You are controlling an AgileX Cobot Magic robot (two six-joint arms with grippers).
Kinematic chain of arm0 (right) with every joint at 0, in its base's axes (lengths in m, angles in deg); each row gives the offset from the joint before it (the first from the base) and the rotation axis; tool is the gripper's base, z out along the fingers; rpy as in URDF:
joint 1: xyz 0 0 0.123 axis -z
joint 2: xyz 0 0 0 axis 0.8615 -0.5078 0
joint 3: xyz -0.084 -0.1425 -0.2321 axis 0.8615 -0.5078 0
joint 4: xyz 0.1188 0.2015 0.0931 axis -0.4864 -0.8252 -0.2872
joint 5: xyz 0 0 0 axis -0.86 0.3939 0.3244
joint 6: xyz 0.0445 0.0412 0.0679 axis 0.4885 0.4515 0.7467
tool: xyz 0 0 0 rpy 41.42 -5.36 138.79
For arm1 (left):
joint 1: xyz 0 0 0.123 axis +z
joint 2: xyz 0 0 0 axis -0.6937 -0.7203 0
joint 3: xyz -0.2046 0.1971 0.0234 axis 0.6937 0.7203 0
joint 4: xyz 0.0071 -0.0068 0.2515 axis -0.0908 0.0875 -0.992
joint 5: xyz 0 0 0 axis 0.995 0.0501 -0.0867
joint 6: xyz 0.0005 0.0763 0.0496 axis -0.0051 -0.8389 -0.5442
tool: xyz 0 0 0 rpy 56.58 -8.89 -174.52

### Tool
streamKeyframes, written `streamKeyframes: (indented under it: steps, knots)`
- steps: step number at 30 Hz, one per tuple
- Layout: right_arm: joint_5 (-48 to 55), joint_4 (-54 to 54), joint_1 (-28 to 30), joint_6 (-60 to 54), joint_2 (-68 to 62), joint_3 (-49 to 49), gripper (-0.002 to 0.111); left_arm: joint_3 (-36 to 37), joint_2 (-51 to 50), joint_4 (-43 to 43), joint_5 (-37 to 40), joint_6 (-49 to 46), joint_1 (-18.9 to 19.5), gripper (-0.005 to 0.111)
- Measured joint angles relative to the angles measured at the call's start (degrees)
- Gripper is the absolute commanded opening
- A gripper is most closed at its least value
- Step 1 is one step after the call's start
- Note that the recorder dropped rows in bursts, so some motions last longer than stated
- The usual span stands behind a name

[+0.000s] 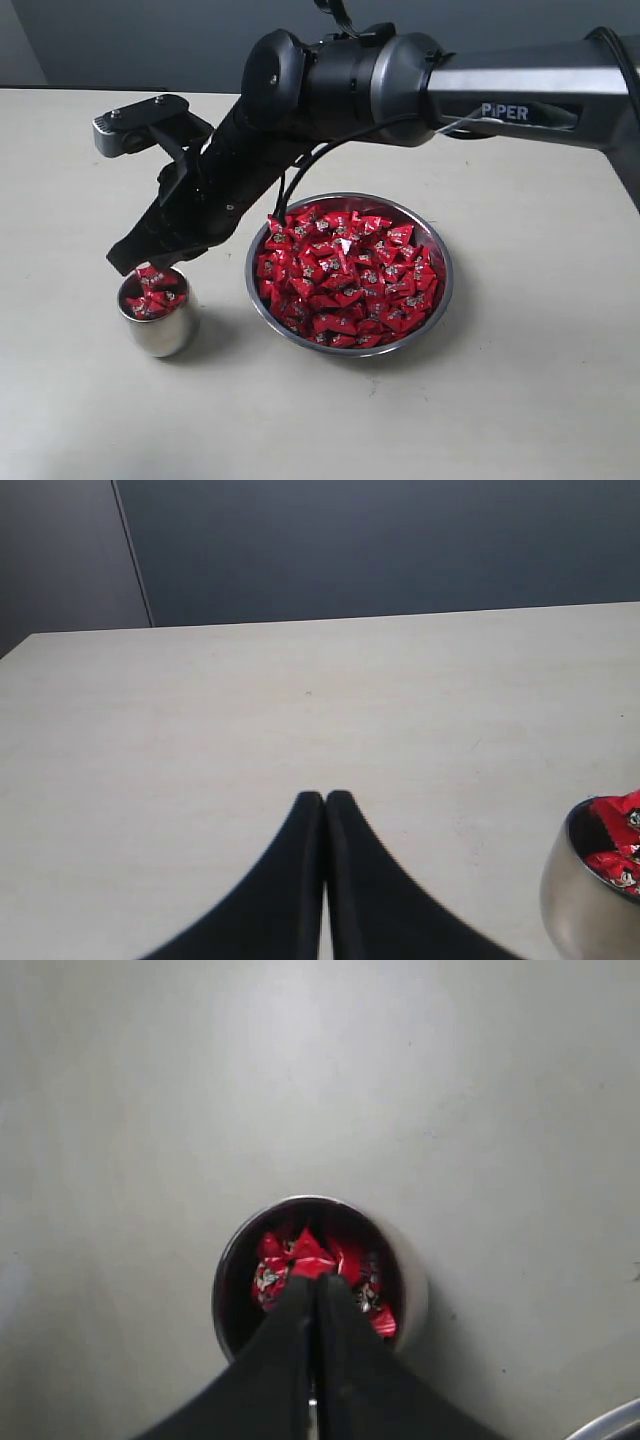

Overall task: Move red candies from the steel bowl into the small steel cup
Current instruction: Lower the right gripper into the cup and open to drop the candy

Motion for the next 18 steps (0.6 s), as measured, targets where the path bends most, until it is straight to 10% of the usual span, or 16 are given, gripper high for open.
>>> streamKeyframes:
  steps: [5,13,18]
  knots:
    - [-0.9,0.1,0.0,0.0,0.0,0.0,0.001,0.0,0.0,0.0,0.0,0.0,0.0,0.0]
    - [-1.3,1.6,0.0,0.0,0.0,0.0,0.042,0.0,0.0,0.0,0.0,0.0,0.0,0.0]
    - [-1.4,1.6,0.0,0.0,0.0,0.0,0.032,0.0,0.0,0.0,0.0,0.0,0.0,0.0]
